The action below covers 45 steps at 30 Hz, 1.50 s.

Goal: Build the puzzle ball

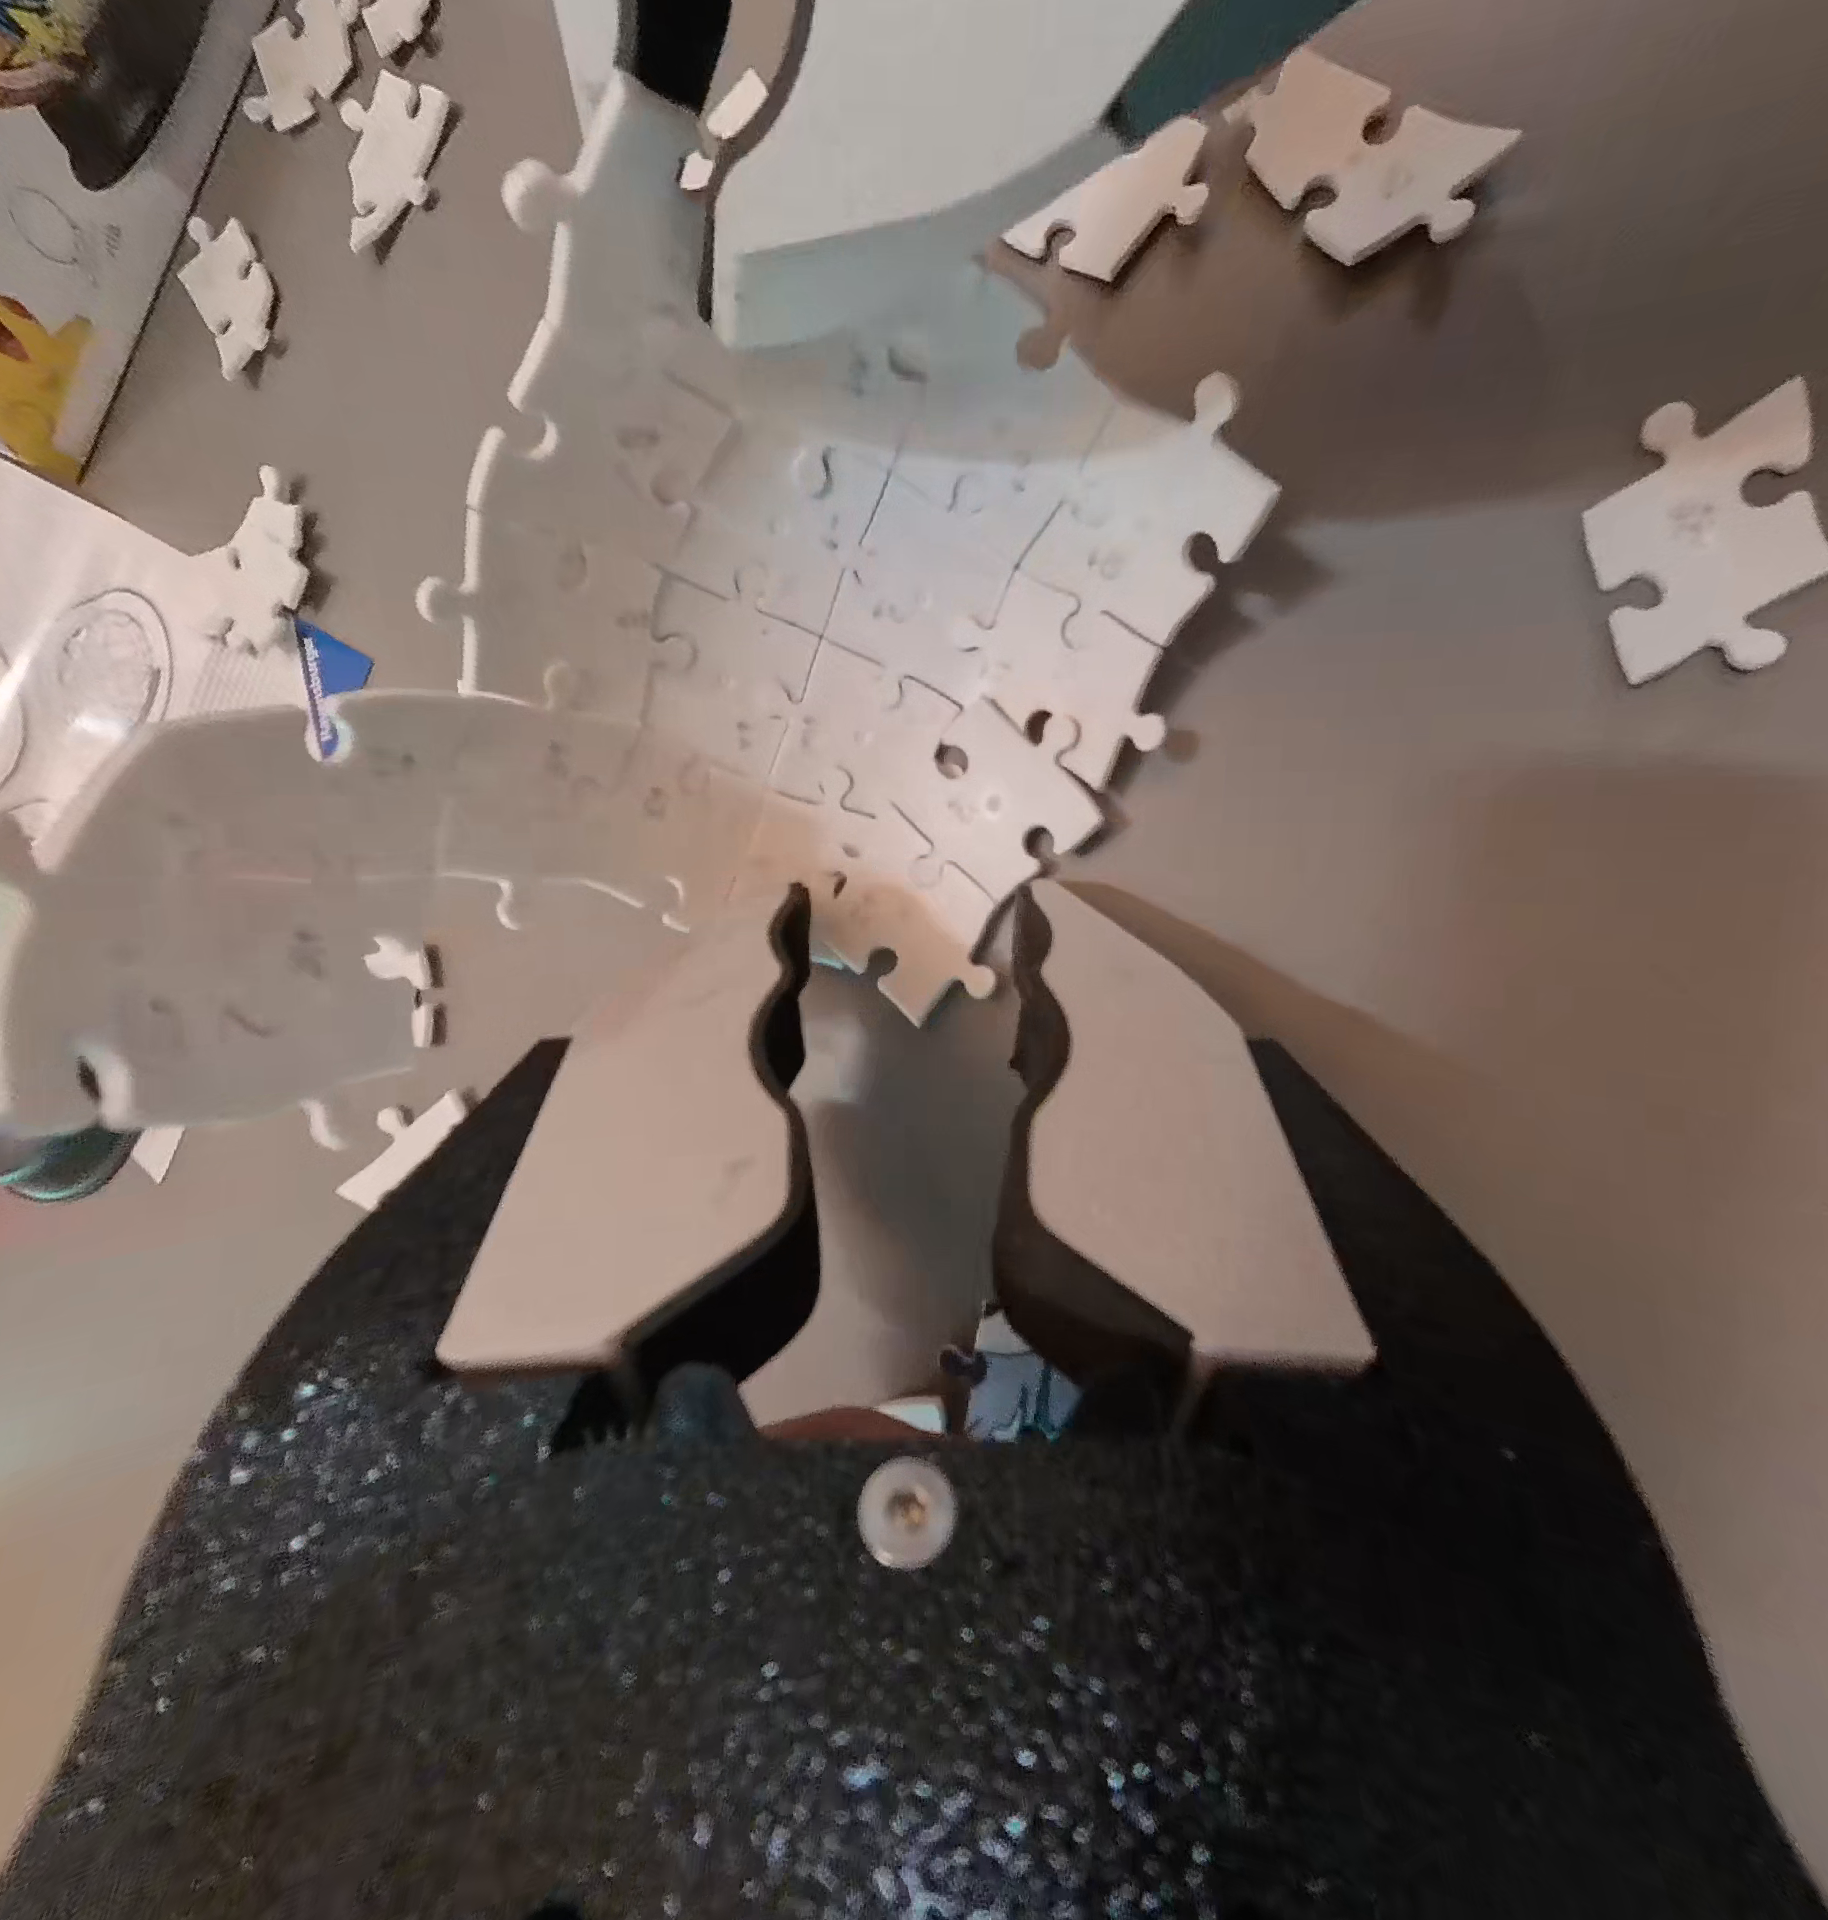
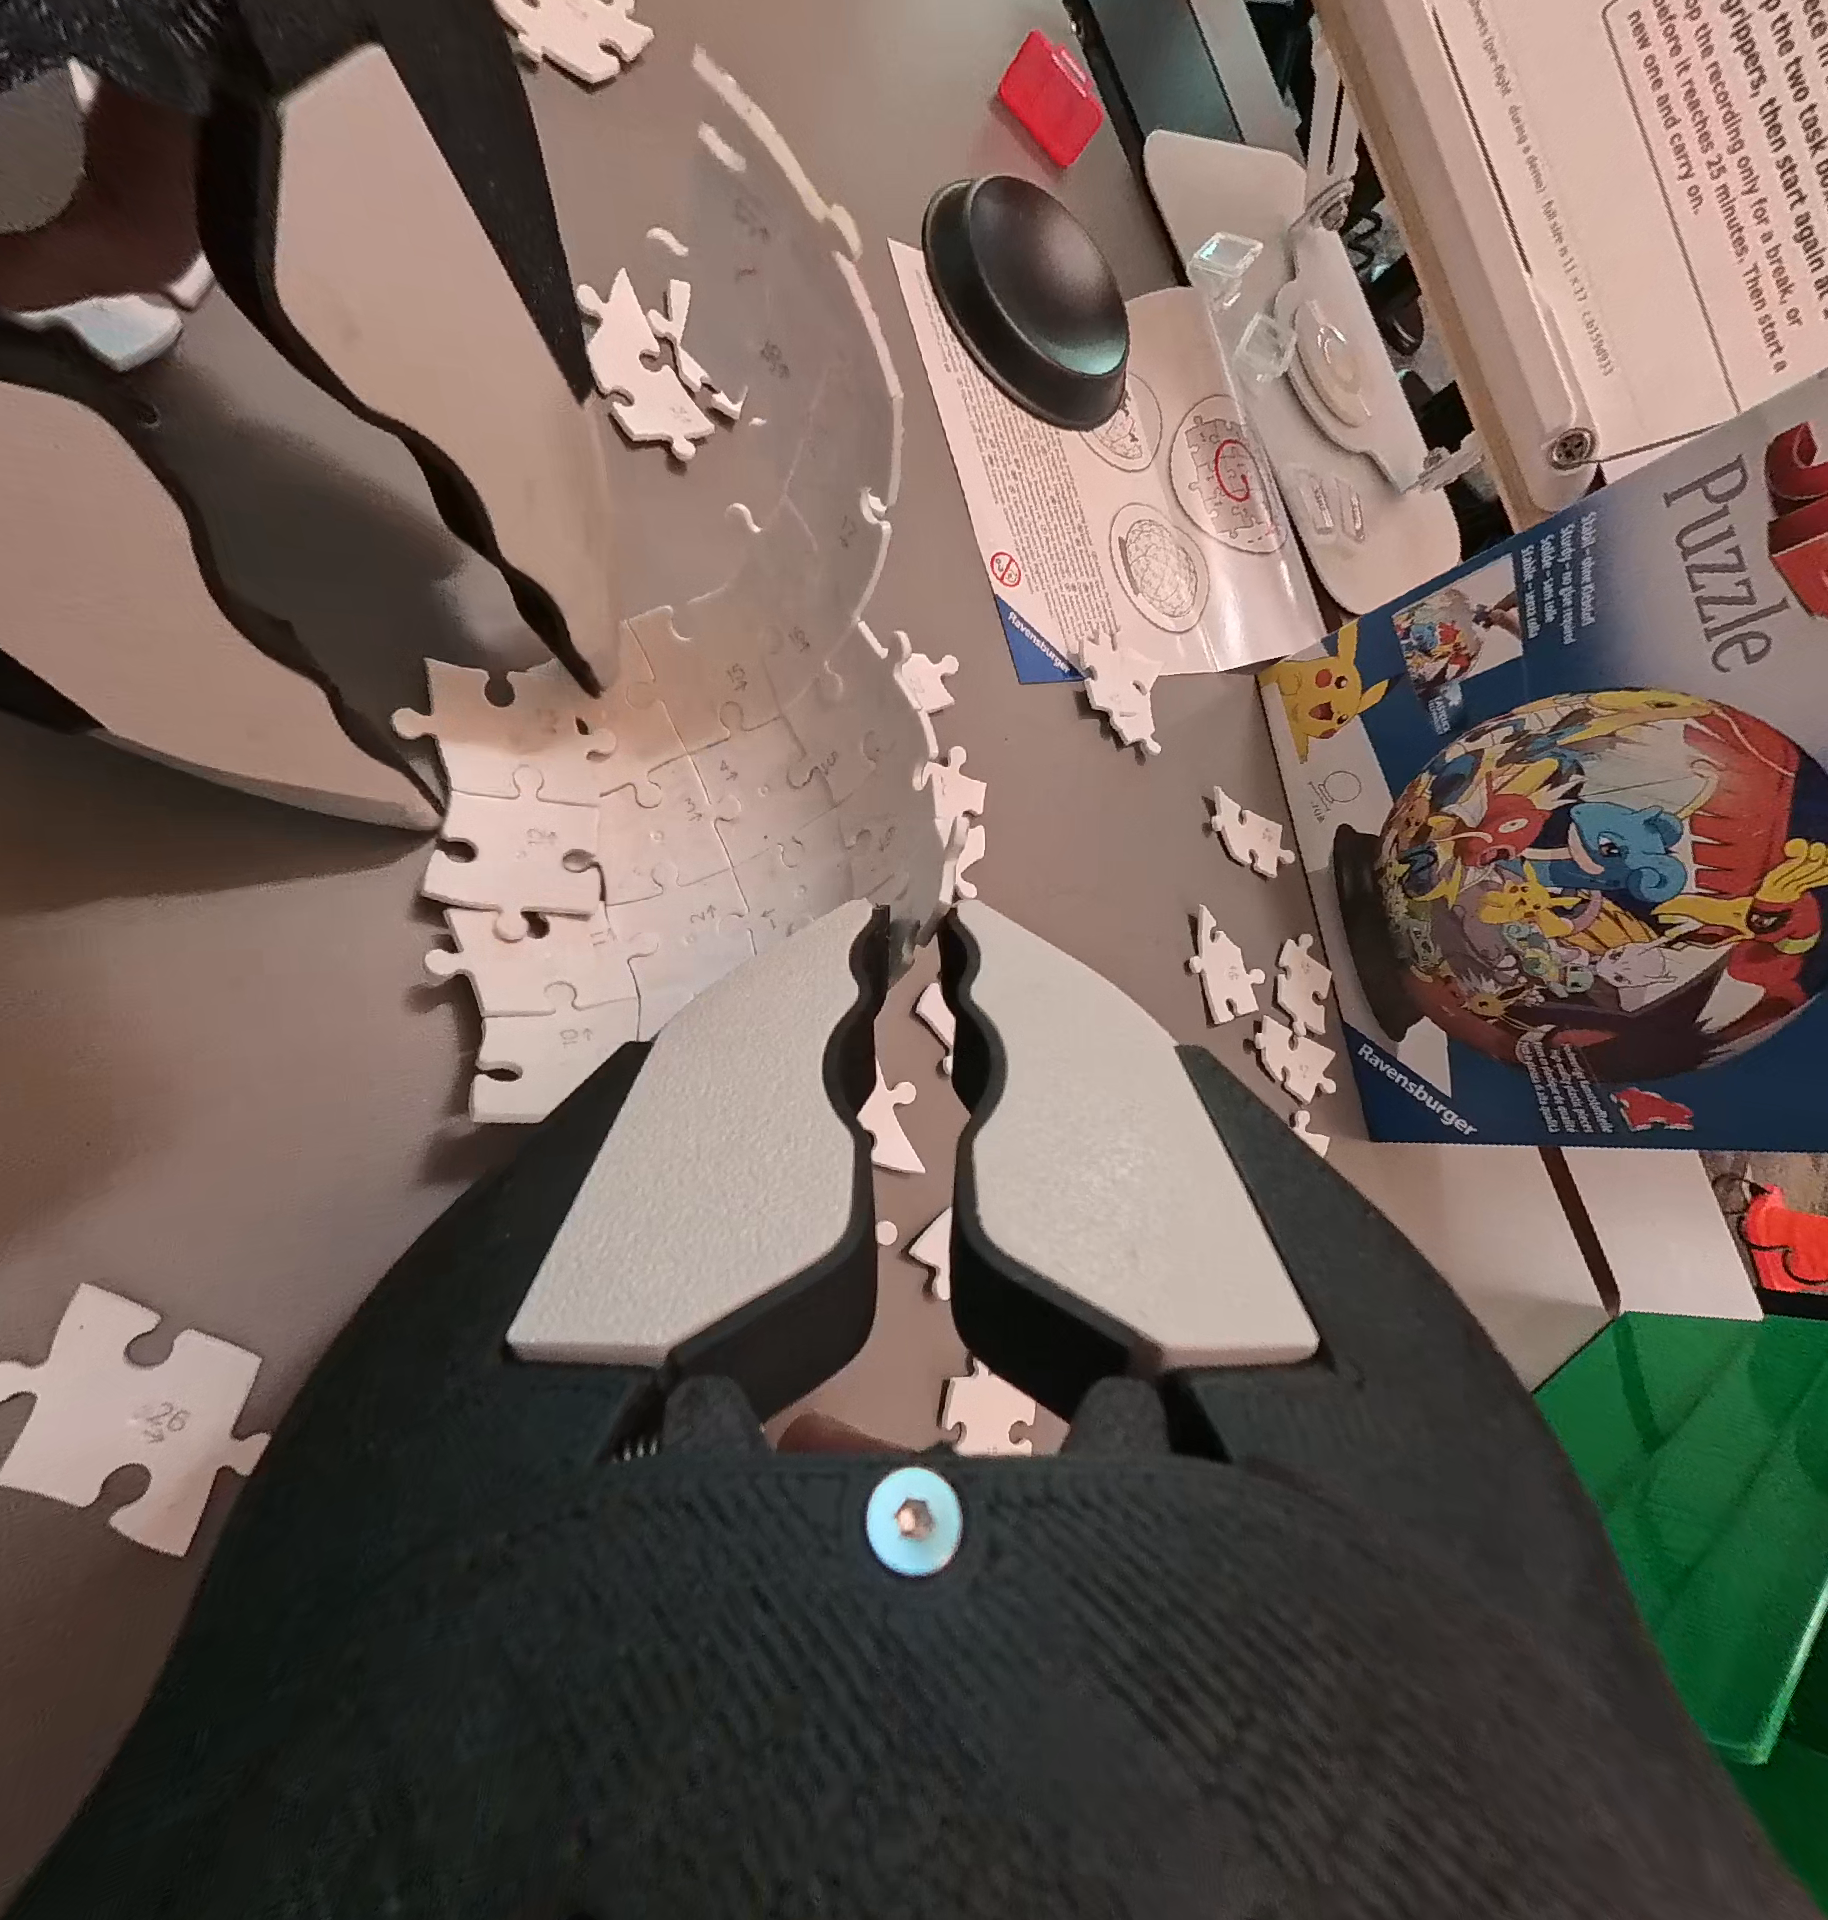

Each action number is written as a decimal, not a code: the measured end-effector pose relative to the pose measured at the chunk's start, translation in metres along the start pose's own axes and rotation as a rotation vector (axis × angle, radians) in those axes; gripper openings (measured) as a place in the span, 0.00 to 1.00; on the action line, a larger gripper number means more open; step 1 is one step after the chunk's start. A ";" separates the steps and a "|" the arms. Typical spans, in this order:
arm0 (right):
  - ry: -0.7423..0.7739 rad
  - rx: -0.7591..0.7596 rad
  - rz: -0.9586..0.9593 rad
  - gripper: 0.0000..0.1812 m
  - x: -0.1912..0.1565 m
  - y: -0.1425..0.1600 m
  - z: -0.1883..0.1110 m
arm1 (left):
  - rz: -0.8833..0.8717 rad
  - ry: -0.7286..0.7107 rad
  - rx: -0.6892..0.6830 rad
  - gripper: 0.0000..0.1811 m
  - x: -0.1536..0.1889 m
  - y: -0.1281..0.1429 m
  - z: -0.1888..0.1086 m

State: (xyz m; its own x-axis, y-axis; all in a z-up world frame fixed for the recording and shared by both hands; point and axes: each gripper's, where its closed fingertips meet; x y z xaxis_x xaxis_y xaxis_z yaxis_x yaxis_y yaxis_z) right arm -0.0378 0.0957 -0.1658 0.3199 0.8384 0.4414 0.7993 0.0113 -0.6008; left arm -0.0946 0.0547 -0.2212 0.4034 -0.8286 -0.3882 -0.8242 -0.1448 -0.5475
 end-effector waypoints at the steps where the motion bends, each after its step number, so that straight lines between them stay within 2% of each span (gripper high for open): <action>1: -0.001 0.000 0.002 0.05 0.000 0.000 0.000 | 0.000 -0.001 0.003 0.19 0.001 0.000 0.000; 9: 0.000 -0.001 0.004 0.05 0.001 0.001 0.001 | -0.001 -0.083 -0.015 0.14 0.003 -0.001 -0.001; 16: 0.003 0.000 -0.005 0.05 0.000 0.001 0.000 | 0.013 -0.077 -0.011 0.12 0.013 -0.002 -0.005; 22: 0.011 0.010 -0.025 0.05 0.000 -0.002 0.000 | -0.025 -0.130 0.061 0.14 -0.003 -0.014 -0.003; 30: 0.031 0.030 0.031 0.05 0.001 0.001 0.001 | -0.003 -0.164 0.030 0.05 0.002 -0.009 0.004; 37: 0.128 0.083 0.066 0.05 -0.002 0.002 -0.006 | -0.071 -0.170 0.021 0.02 0.008 -0.008 0.003; 45: 0.275 0.194 0.060 0.04 -0.007 0.008 -0.018 | -0.176 -0.153 0.067 0.06 0.007 -0.014 -0.001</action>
State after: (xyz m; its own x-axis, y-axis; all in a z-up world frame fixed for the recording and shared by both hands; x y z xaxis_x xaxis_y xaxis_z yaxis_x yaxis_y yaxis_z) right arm -0.0248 0.0803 -0.1620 0.5097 0.6625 0.5489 0.6716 0.0924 -0.7351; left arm -0.0803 0.0505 -0.2157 0.5983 -0.7015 -0.3874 -0.7097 -0.2394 -0.6626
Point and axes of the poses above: each gripper's, where its closed fingertips meet, z out along the fingers, y out of its underside, x = y × z across the jaws, and after that the axes turned 7 degrees about -y, right-handed
